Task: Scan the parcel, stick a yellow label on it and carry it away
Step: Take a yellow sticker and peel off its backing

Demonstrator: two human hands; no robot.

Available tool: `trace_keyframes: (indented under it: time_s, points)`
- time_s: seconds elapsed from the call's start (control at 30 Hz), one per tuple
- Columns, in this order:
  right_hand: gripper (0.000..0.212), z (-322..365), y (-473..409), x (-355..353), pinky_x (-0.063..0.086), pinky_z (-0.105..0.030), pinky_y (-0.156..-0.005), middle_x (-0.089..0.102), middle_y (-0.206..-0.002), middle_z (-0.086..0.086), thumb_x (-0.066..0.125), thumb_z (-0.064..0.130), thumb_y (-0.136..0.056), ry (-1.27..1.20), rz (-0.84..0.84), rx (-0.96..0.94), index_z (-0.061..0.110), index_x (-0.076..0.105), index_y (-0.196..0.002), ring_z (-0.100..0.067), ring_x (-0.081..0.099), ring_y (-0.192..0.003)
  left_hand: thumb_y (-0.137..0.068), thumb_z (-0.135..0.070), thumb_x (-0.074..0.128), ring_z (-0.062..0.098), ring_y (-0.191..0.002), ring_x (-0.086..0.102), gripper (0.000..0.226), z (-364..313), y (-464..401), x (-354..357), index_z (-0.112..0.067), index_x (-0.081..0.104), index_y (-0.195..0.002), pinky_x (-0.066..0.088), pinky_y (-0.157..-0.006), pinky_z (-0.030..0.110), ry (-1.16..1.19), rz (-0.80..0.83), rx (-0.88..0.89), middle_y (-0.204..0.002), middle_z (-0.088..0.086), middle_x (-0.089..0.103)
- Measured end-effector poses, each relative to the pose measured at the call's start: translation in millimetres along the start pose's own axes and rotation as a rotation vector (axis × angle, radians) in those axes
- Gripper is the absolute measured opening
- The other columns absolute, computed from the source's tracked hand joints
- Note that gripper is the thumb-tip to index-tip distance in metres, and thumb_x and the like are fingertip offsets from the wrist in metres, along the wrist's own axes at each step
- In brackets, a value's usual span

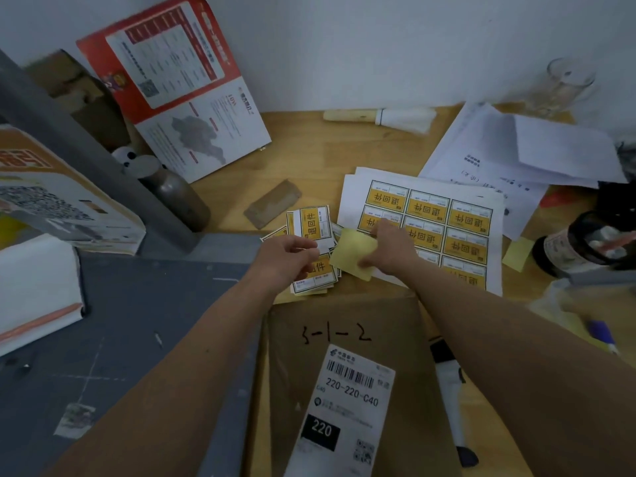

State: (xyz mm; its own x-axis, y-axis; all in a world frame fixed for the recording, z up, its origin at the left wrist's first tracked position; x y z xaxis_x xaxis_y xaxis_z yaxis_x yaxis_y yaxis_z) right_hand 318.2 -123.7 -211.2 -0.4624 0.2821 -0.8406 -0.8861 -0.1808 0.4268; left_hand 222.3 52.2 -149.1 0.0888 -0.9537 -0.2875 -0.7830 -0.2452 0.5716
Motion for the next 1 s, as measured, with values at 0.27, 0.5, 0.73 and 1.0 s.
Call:
trace_keyframes:
  time_s: [0.27,0.5,0.73,1.0]
  points:
    - [0.013,-12.6,14.3,-20.2,0.052,-0.028,-0.056,0.060,-0.085,-0.015,0.070,0.003,-0.081,-0.666,0.055,0.161,-0.004,0.068,-0.092,-0.024,0.059,-0.068,-0.087,-0.017,0.064,0.018,-0.088,0.064,0.028,-6.6,6.1,-0.5,-0.010,0.065,-0.114,0.056,-0.084,0.031,-0.053,0.018,-0.014,-0.098,0.004,0.067]
    - [0.017,13.5,70.5,-67.1,0.062,-0.030,-0.060,0.068,-0.091,-0.019,0.061,-0.008,-0.085,-1.418,0.196,0.052,-0.008,0.059,-0.102,-0.021,0.073,-0.064,-0.076,-0.023,0.077,0.026,-0.103,0.065,0.068,-30.6,33.2,3.7,-0.002,0.047,-0.134,0.054,-0.092,0.037,0.178,-0.062,-0.028,-0.123,0.012,0.061]
    - [0.017,5.1,144.6,-100.3,0.058,-0.026,-0.047,0.072,-0.062,-0.013,0.074,-0.007,-0.072,-1.406,0.096,-0.028,-0.002,0.062,-0.081,-0.021,0.070,-0.050,-0.077,-0.002,0.073,0.021,-0.077,0.073,0.008,-61.6,105.0,16.0,-0.004,0.067,-0.082,0.061,-0.068,0.027,0.441,-0.128,0.180,-0.094,0.017,0.074]
    - [0.017,-2.2,214.2,-127.4,0.059,-0.030,-0.060,0.069,-0.062,-0.011,0.076,-0.009,-0.070,-0.925,-0.030,-0.251,0.002,0.063,-0.072,-0.017,0.068,-0.055,-0.076,-0.003,0.074,-0.008,-0.055,0.059,0.019,-72.1,210.7,30.9,-0.021,0.075,-0.076,0.046,-0.059,0.008,0.163,-0.424,0.599,-0.058,-0.020,0.067]
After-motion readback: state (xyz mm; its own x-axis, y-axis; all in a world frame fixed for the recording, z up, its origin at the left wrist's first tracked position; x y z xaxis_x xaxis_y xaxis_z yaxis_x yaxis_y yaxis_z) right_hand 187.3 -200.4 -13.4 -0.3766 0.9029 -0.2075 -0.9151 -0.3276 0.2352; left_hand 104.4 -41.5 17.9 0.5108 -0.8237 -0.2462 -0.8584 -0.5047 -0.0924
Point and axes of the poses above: each hand's wrist, its own y-axis away from the middle knuckle, its own x-axis out of the palm, z = x × y, the point moved 5 cm from there along -y, towards the middle knuckle
